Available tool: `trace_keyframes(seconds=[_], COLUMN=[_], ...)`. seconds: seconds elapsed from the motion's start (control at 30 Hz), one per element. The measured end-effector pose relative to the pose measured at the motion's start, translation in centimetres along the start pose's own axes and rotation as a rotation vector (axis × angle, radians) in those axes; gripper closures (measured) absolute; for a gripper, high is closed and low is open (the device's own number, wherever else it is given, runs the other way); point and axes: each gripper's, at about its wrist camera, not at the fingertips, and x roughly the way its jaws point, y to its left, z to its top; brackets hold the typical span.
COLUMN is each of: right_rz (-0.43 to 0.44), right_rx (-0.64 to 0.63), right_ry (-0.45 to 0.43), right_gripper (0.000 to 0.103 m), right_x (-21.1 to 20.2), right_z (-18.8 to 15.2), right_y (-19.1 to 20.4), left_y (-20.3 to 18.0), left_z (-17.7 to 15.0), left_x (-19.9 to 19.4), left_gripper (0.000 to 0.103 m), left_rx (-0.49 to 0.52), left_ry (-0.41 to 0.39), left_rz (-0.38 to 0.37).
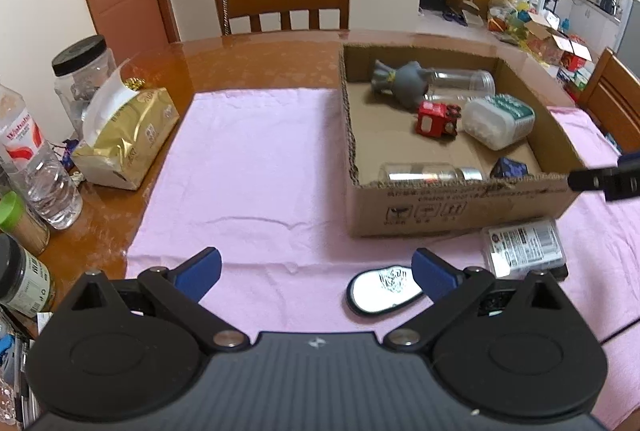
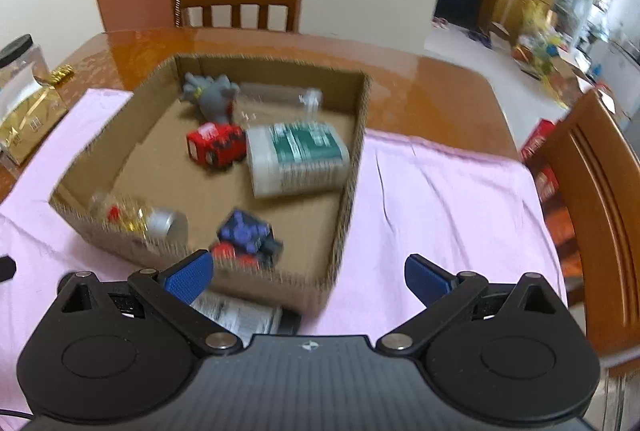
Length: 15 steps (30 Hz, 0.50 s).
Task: Organize rigid objects
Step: 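Move left tool to black oval case while right tool approaches light blue round case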
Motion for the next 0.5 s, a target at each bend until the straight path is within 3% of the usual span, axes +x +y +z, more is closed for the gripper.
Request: trace_keyframes(seconds=[0.23,0.37,0.5], right_rz=[0.091,0.156,0.164], right_rx=[0.015,-0.046,-0.143], right_ry=[0.074,0.117,0.143], right_gripper=[0.000,0.000,0.000], right_x=[0.6,0.9,1.2], right_z=[-4.8,-7.2,-9.2], right_y=[1.9,3.7,5.7], left_y=[-0.8,-1.3,-2.1], left_z=[-1.2,-1.8,-1.9], left_x=[1.3,2.6,4.0], left_gripper=[0.002,0.002,0.002], left_rx=[0.023,0.045,0.047], left_ry=[0.051,0.086,0.116], left_rz=[-0.024,-0.032,-0.053])
